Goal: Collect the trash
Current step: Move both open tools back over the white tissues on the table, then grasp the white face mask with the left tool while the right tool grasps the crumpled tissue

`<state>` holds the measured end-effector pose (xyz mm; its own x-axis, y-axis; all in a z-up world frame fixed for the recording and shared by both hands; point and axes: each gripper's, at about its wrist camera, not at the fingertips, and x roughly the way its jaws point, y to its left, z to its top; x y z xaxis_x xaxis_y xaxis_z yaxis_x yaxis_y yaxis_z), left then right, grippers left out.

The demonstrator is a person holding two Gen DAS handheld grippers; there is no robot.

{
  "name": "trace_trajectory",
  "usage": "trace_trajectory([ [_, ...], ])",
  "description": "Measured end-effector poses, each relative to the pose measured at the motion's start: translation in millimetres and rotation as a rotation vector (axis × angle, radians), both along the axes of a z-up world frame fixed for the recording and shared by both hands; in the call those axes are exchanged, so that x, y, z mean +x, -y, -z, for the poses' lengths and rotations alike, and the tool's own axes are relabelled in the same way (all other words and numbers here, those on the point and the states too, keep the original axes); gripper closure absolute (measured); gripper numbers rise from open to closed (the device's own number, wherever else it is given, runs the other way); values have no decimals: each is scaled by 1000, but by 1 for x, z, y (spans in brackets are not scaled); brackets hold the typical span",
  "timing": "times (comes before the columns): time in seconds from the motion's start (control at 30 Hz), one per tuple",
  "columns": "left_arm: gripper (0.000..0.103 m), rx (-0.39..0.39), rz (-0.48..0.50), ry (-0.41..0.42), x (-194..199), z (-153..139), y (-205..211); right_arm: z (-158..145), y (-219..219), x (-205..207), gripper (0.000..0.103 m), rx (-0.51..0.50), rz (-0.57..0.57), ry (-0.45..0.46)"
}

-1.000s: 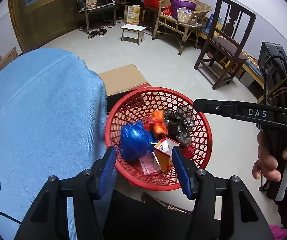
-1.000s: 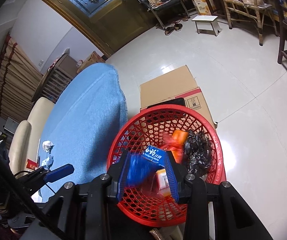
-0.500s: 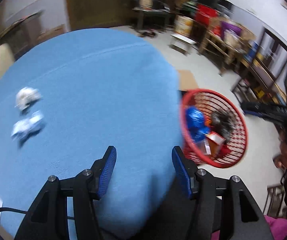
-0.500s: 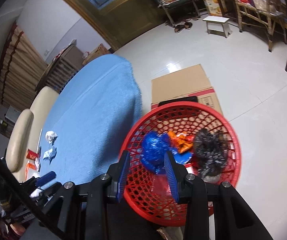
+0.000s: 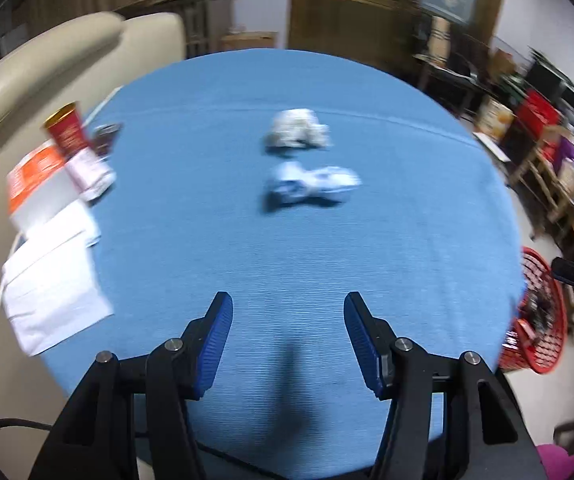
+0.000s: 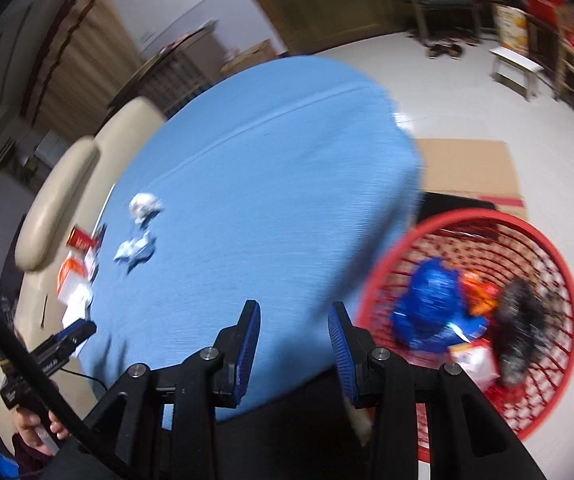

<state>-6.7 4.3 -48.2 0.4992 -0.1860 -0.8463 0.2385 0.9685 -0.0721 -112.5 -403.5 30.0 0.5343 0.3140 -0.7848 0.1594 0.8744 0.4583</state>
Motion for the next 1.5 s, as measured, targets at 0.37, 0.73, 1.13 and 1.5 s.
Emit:
trace_trajectory([
  [0.37, 44, -17, -56, -9, 24, 2, -25, 4, -87, 46, 64, -15, -183, -11],
  [0.73, 44, -163, -9, -53, 108, 7, 17, 12, -73, 46, 64, -7, -150, -48],
  [1.13, 86, -221, 4, -114, 116, 31, 18, -6, -98, 91, 64, -99, -228, 1],
  [1.5, 86, -216, -110, -53, 78, 8, -49, -16, -188, 213, 59, -45, -324, 81],
])
